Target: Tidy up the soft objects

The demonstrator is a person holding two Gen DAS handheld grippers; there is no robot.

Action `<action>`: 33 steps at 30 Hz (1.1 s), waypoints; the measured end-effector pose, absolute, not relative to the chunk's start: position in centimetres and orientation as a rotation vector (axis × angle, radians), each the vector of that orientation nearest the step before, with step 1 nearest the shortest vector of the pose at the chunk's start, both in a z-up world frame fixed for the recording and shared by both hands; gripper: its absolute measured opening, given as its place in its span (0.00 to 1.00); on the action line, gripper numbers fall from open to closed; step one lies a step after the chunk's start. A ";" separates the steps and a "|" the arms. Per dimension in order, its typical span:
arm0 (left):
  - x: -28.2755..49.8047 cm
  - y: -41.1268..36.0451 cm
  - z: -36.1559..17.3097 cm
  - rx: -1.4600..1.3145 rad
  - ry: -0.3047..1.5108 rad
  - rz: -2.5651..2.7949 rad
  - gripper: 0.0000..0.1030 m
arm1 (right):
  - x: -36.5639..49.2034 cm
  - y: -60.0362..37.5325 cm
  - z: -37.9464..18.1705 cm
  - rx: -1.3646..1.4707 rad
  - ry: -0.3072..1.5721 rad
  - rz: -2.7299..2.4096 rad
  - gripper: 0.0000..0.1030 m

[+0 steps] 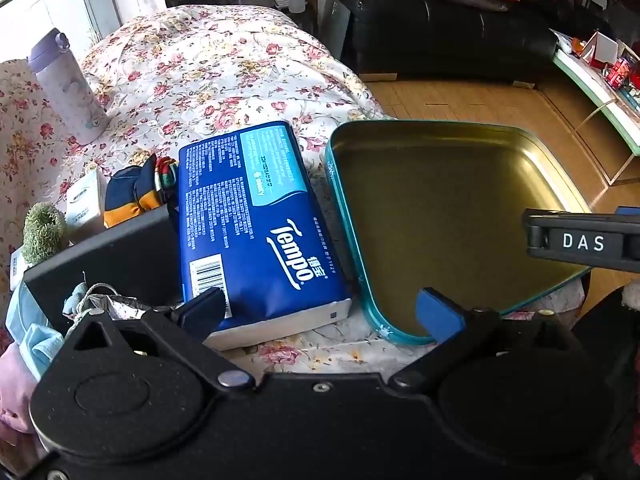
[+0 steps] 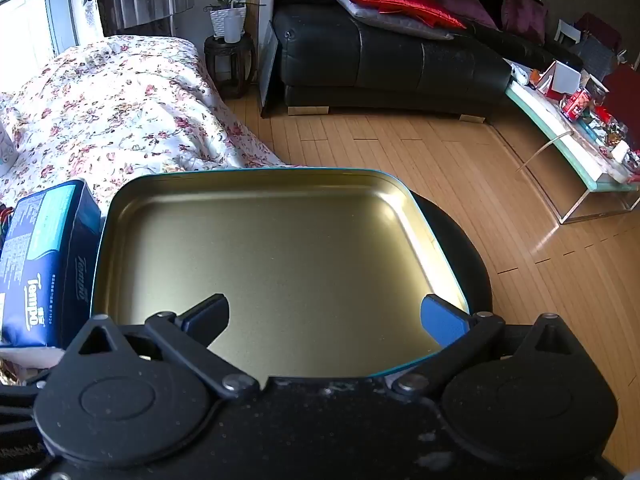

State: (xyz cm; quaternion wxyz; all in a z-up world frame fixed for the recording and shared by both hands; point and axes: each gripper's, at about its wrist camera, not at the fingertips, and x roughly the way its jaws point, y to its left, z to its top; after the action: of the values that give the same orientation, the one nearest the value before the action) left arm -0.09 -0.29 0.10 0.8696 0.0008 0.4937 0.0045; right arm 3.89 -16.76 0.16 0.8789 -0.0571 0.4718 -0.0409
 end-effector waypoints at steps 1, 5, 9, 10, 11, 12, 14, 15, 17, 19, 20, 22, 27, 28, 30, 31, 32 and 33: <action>-0.1 -0.3 0.1 0.002 1.033 0.010 0.96 | 3.9 -16.8 0.2 -0.119 0.983 -0.086 1.00; 0.0 -0.2 0.1 0.001 1.035 0.012 0.96 | 3.9 -16.7 0.2 -0.120 0.983 -0.086 1.00; 0.0 -0.1 0.1 -0.001 1.035 0.015 0.96 | 3.9 -16.7 0.1 -0.121 0.983 -0.085 1.00; 0.0 -0.1 0.0 -0.001 1.035 0.015 0.96 | 3.9 -16.7 0.1 -0.120 0.984 -0.085 1.00; 0.0 -0.1 0.0 -0.001 1.035 0.015 0.96 | 3.9 -16.7 0.1 -0.120 0.984 -0.085 1.00; 0.0 -0.1 0.0 -0.001 1.036 0.015 0.96 | 3.9 -16.8 0.1 -0.119 0.984 -0.085 1.00; 0.0 0.0 -0.1 -0.001 1.037 0.015 0.96 | 3.9 -16.7 0.1 -0.120 0.984 -0.084 1.00; 0.0 0.0 -0.1 -0.001 1.038 0.015 0.96 | 3.9 -16.7 0.1 -0.120 0.984 -0.084 1.00; 0.0 0.0 -0.1 -0.002 1.037 0.017 0.96 | 3.9 -16.7 0.1 -0.120 0.984 -0.084 1.00; 0.0 0.1 -0.1 -0.003 1.037 0.018 0.96 | 3.9 -16.7 0.1 -0.120 0.984 -0.084 1.00; 0.0 0.1 -0.1 -0.003 1.037 0.018 0.96 | 3.9 -16.7 0.1 -0.120 0.984 -0.084 1.00; 0.0 0.1 -0.1 -0.004 1.038 0.019 0.96 | 3.9 -16.7 0.1 -0.120 0.984 -0.084 1.00; 0.0 0.2 -0.2 -0.007 1.040 0.022 0.96 | 3.9 -17.0 0.2 -0.120 0.985 -0.082 1.00; 0.0 0.2 -0.2 -0.007 1.040 0.022 0.96 | 3.9 -17.0 0.1 -0.120 0.985 -0.082 1.00; 0.0 0.2 -0.2 -0.008 1.040 0.022 0.96 | 4.0 -17.0 0.2 -0.120 0.985 -0.082 1.00; 0.0 0.2 -0.2 -0.007 1.040 0.022 0.96 | 4.0 -16.9 0.1 -0.120 0.986 -0.082 1.00; 0.0 0.2 -0.2 -0.007 1.041 0.022 0.96 | 4.0 -16.8 0.1 -0.121 0.986 -0.081 1.00; 0.0 0.2 -0.2 -0.008 1.041 0.022 0.96 | 3.9 -16.8 0.2 -0.121 0.986 -0.081 1.00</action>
State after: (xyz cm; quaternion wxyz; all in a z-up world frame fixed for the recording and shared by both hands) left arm 0.03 0.25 -0.20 0.8675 -0.0038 0.4974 0.0106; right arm 3.92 -16.85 0.16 0.8784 -0.0579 0.4729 -0.0390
